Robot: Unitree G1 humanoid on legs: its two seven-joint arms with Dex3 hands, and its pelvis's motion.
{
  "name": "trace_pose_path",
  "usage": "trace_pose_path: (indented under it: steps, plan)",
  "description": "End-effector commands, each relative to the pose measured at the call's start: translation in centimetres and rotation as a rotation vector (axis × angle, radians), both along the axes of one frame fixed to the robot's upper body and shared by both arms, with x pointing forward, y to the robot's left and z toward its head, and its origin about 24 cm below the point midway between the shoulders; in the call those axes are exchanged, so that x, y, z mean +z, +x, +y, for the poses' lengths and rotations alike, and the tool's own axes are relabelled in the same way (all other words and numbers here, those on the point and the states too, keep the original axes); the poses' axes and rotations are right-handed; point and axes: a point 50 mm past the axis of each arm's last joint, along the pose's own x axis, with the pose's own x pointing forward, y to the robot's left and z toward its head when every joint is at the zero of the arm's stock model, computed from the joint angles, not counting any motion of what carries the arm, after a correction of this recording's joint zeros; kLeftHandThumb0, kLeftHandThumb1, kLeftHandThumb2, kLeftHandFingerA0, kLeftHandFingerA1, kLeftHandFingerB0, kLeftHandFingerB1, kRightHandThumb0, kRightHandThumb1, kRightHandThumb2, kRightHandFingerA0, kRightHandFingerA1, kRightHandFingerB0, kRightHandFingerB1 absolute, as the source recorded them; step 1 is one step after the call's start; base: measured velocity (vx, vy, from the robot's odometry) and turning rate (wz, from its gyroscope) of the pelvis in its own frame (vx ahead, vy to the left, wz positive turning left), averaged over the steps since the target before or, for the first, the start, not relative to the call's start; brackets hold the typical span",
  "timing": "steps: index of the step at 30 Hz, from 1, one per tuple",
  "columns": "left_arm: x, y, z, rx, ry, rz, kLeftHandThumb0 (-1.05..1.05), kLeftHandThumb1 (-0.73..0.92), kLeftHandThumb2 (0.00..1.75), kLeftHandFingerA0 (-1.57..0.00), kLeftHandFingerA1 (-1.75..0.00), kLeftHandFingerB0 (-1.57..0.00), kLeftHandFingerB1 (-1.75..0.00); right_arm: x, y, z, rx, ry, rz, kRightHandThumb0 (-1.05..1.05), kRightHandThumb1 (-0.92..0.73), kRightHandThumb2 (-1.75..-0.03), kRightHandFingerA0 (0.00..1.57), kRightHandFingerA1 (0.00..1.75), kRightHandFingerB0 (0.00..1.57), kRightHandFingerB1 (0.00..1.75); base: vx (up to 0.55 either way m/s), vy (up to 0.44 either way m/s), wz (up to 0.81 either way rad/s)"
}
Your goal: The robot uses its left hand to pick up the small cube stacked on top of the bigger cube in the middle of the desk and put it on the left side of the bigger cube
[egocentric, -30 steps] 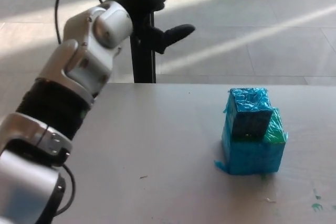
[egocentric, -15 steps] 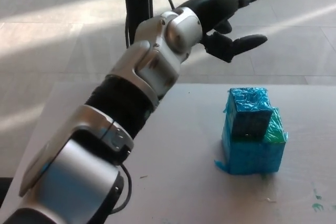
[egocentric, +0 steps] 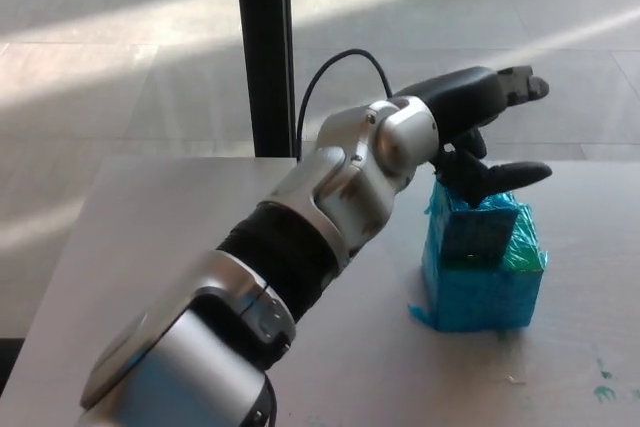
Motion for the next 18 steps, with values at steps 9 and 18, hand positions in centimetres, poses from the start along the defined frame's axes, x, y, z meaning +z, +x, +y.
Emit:
trace_pose_path:
  steps: [9,18]
  plan:
    - [-3.1,-1.0,-0.9,-0.075,0.322,-0.090,-0.98,0.58,1.07,0.00,-0.44,-0.09,-0.34,0.7,0.5,-0.5,0.008,-0.013,-0.024,-0.49,-0.68,-0.60,0.50,0.65,0.45,0.42,0.00,0.000,0.00]
    - [-5.1,-1.6,-1.3,-0.095,0.542,-0.137,-1.05,0.74,0.65,-0.01,-0.45,-0.09,-0.35,0.7,0.8,-0.4,-0.020,-0.002,-0.040,-0.44,-0.67,-0.60,0.53,0.65,0.50,0.41,0.00,0.000,0.00]
